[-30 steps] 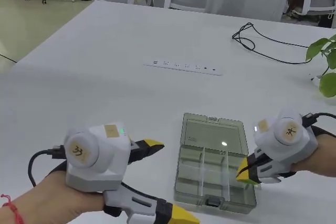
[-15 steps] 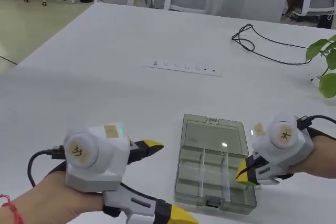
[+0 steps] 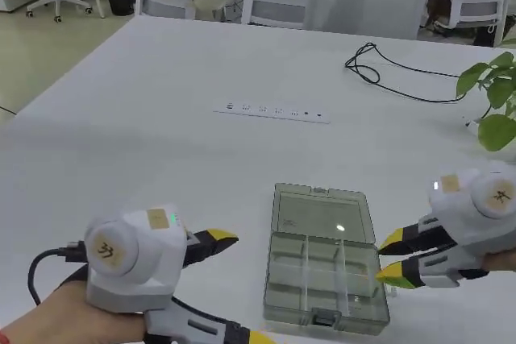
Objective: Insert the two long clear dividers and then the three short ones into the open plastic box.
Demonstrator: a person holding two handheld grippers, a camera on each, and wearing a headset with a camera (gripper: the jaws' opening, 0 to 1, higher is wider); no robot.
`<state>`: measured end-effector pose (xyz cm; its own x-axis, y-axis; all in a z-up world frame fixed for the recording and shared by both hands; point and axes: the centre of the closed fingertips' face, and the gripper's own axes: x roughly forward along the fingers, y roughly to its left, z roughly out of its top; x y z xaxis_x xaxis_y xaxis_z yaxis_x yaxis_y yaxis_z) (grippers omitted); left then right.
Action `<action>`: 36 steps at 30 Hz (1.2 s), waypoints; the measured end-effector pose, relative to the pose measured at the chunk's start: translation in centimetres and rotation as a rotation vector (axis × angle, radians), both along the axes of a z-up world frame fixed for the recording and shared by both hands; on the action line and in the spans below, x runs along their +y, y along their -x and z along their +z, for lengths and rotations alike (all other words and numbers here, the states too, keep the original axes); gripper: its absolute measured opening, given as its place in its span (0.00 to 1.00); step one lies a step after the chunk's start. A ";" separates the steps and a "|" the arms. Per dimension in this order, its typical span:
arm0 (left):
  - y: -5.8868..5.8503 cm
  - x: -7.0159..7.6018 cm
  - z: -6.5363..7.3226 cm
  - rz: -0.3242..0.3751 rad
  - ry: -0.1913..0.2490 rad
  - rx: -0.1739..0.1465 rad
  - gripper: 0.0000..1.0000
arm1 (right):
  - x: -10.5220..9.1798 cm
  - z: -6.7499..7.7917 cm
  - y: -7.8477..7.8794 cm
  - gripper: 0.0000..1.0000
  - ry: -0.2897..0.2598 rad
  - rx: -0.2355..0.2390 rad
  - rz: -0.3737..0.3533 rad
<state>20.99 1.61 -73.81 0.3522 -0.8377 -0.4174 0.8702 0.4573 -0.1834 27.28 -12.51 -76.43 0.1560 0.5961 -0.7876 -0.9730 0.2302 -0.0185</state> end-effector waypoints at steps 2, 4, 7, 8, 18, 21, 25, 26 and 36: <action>0.0 0.1 -0.1 -0.001 -0.004 0.001 1.00 | -0.8 0.5 0.3 0.29 -0.026 -0.001 -0.038; 0.0 0.3 -0.2 -0.003 -0.010 0.002 1.00 | -1.8 0.9 0.7 0.31 -0.043 -0.009 -0.069; 0.0 0.6 -0.5 -0.005 -0.020 0.008 1.00 | -2.9 1.1 1.5 0.36 -0.069 -0.010 -0.114; 0.0 0.6 -0.6 -0.004 -0.022 0.010 1.00 | -3.2 1.1 1.7 0.37 -0.079 -0.008 -0.124; 0.0 1.3 -1.4 -0.002 -0.052 0.023 1.00 | -6.3 0.1 3.8 0.57 -0.139 -0.022 -0.234; 0.2 1.4 -1.7 -0.006 -0.063 0.026 1.00 | -6.7 -0.3 4.2 0.61 -0.147 -0.031 -0.256; 0.3 1.5 -2.0 -0.008 -0.071 0.030 1.00 | -7.0 -0.8 4.4 0.70 -0.162 -0.036 -0.279; 0.3 1.6 -2.0 -0.008 -0.072 0.031 1.00 | -7.1 -0.9 4.5 0.72 -0.163 -0.037 -0.280; 0.0 1.8 -2.2 0.017 -0.063 0.032 1.00 | -7.5 -1.0 4.9 0.76 -0.182 -0.033 -0.317</action>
